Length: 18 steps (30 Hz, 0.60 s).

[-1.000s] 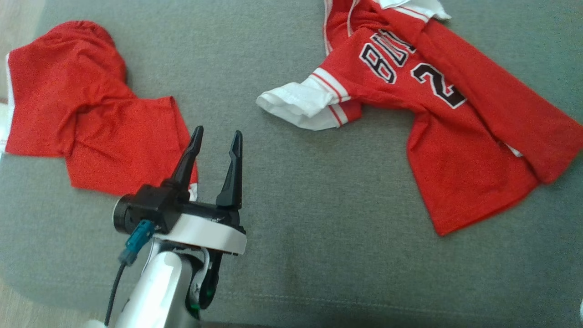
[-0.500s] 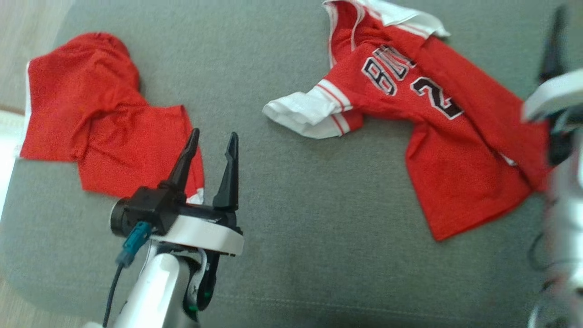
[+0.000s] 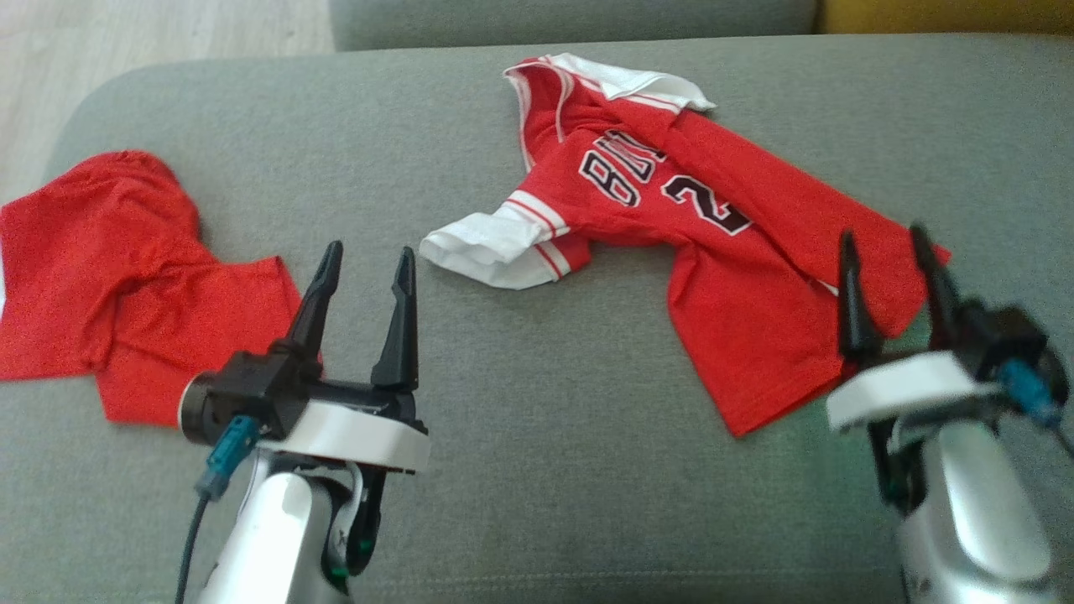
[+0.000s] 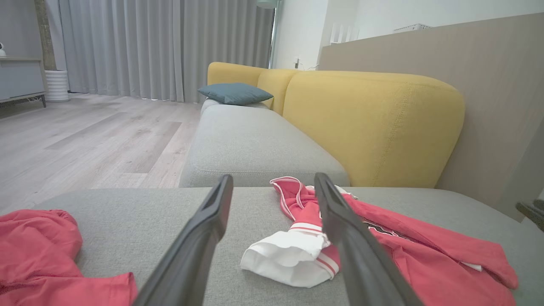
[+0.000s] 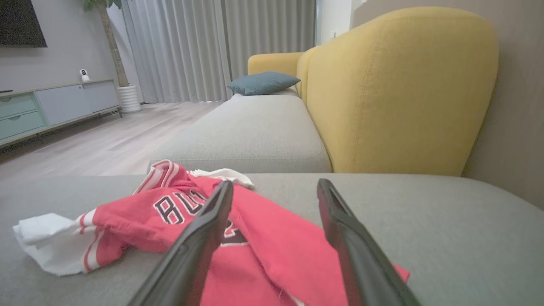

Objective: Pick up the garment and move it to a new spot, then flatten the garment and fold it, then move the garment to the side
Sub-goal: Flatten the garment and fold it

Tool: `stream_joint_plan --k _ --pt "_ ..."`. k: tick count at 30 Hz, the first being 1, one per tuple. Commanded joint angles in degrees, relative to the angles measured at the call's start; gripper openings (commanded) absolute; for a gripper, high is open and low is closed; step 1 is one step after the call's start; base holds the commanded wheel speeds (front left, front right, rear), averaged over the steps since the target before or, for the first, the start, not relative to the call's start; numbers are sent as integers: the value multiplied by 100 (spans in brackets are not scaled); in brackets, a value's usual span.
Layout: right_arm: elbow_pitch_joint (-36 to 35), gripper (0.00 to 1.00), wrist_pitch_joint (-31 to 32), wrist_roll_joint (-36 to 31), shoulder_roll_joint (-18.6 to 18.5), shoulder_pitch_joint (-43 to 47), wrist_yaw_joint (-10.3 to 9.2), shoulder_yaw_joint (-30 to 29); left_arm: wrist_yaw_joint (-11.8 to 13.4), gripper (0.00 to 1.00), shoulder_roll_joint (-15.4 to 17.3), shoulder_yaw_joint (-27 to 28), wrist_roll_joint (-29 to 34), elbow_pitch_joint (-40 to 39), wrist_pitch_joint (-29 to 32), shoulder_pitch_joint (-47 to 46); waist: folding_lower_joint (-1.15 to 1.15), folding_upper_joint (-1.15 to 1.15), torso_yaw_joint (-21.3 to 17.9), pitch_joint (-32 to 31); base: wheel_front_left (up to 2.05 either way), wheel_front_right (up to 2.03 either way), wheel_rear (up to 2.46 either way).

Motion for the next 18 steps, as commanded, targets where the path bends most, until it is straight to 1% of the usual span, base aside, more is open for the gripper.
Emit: stream_joint_plan --k 1,4,10,18 --pt "-321 100 -59 118 74 54 37 225 -39 100 31 244 55 -181 -28 -141 0 0 -98 -66 0 0 0" --pt "-525 100 -43 342 77 459 37 402 -49 100 31 258 63 -144 -28 -106 0 0 -173 -122 0 0 0" --pt "-701 100 -4 480 78 930 37 631 -39 100 31 260 50 -79 -28 44 0 0 -256 -201 0 0 0" --pt "-618 100 296 256 79 1101 37 1072 -49 100 31 218 26 -68 -28 51 0 0 -150 -140 0 0 0"
